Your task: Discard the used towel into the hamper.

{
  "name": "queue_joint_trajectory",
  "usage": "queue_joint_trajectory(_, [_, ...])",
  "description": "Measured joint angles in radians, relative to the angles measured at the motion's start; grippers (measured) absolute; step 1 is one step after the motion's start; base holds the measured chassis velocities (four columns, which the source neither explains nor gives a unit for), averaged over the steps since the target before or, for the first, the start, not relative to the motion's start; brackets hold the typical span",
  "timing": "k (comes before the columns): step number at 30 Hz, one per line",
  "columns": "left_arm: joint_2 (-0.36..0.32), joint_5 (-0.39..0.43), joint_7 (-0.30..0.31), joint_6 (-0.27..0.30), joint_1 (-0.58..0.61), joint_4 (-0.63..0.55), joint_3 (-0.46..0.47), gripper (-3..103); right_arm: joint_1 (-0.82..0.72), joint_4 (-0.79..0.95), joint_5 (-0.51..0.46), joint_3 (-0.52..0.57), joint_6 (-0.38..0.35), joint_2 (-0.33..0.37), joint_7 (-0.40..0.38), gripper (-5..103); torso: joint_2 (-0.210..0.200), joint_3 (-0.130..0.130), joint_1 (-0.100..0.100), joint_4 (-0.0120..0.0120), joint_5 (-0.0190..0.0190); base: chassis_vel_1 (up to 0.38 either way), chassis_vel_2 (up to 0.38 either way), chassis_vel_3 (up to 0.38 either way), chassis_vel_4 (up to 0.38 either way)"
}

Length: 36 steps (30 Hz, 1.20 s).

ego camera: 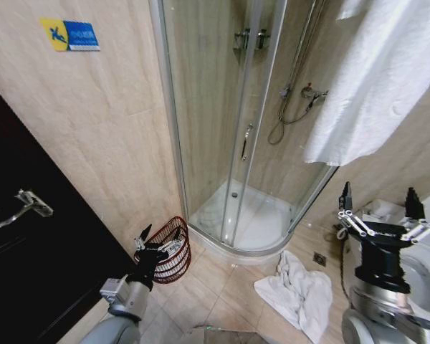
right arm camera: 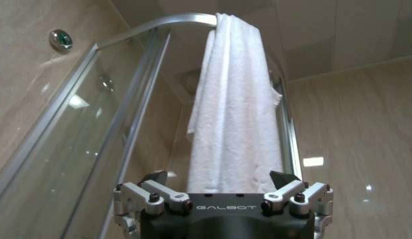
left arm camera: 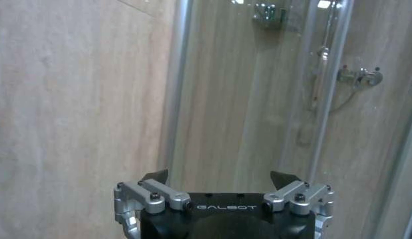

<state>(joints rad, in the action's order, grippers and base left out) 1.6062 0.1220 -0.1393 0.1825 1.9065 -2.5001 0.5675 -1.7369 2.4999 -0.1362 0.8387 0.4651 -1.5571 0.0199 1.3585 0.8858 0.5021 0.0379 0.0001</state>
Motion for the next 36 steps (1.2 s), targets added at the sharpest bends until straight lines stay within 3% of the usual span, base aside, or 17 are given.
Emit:
queue_joint_trajectory(18, [0.001, 0.000, -0.001, 0.000, 0.000, 0.000, -0.001, 100, 0.008, 0.000, -0.015, 0.017, 0.020, 0.006, -0.010, 100, 0.000, 0.000, 0.000, -0.0002, 0.0009, -0.256, -0.263, 0.255, 0.241])
queue_joint_trajectory(26, [0.000, 0.000, -0.001, 0.000, 0.000, 0.000, 0.000, 100, 0.040, 0.000, -0.026, 0.043, -0.003, 0.020, -0.039, 100, 0.000, 0.000, 0.000, -0.0002, -0.0013, 0.047, -0.009, 0.041, 0.030])
queue_joint_trajectory(33, [-0.001, 0.000, 0.000, 0.000, 0.000, 0.000, 0.000, 100, 0.055, 0.000, 0.003, 0.072, -0.005, 0.022, -0.042, 100, 0.000, 0.000, 0.000, -0.0004, -0.0003, 0.080, 0.111, -0.018, 0.004])
queue_joint_trajectory(36, [0.000, 0.000, 0.000, 0.000, 0.000, 0.000, 0.000, 100, 0.099, 0.000, -0.009, 0.124, -0.055, 0.051, -0.072, 100, 0.000, 0.000, 0.000, -0.0001, 0.0001, 0.034, 0.065, 0.103, 0.091])
